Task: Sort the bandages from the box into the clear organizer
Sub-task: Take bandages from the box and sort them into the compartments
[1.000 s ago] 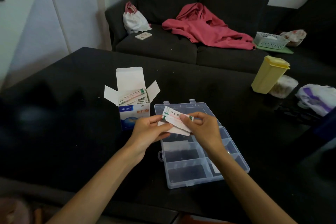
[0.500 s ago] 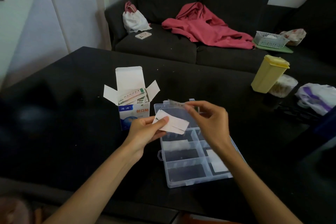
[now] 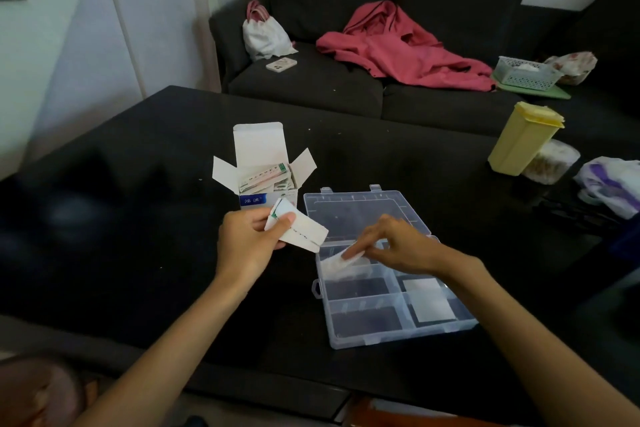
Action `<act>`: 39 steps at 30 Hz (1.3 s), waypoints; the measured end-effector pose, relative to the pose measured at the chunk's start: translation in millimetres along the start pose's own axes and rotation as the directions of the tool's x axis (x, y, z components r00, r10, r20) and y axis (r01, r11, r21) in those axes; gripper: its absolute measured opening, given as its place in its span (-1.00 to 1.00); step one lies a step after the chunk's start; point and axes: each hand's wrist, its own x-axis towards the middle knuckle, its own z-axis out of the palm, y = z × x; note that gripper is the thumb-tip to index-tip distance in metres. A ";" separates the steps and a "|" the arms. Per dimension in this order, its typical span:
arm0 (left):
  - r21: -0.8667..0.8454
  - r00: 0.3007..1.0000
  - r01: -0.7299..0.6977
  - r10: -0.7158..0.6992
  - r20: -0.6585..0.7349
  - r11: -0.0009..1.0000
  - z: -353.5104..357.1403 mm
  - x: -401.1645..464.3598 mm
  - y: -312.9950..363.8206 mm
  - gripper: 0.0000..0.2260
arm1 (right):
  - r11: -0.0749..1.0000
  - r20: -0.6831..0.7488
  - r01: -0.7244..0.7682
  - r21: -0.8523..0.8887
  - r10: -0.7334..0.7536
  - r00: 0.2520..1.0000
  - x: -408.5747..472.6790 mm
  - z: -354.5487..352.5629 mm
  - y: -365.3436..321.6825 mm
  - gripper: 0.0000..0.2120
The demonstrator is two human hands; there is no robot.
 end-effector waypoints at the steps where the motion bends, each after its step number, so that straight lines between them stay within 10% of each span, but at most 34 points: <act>1: -0.042 1.000 0.029 -0.028 0.003 0.999 -1.6 0.4 -0.2 -0.79 | 0.998 0.030 -0.005 -0.067 0.007 1.000 2.4 1.6 0.7 -0.73; 5: -0.148 0.990 0.142 -0.138 0.038 0.979 -3.4 0.7 0.9 -0.77 | 0.947 0.115 -0.037 -0.319 0.078 0.990 5.9 -0.7 -1.2 -0.59; 11: -0.201 0.985 0.164 -0.149 0.090 0.966 3.2 -3.5 3.8 -0.91 | 0.990 0.084 -0.139 -0.013 0.140 0.987 3.6 -6.8 -8.7 -0.65; 16: -0.245 0.985 0.155 -0.130 0.114 0.957 9.5 -4.3 6.3 -0.90 | 0.963 -0.014 -0.174 -0.204 0.175 0.985 11.6 9.8 -4.4 -0.84; 33: -0.231 0.977 0.187 -0.157 0.143 0.955 11.6 -1.0 8.0 -0.90 | 0.856 0.000 0.042 -0.515 -0.049 0.999 27.4 -4.1 -7.7 -0.83; 39: -0.279 0.978 0.182 -0.145 0.147 0.943 17.0 -3.7 10.6 -0.90 | 0.899 -0.183 -0.137 0.415 0.230 0.956 11.0 -25.3 -15.7 -0.80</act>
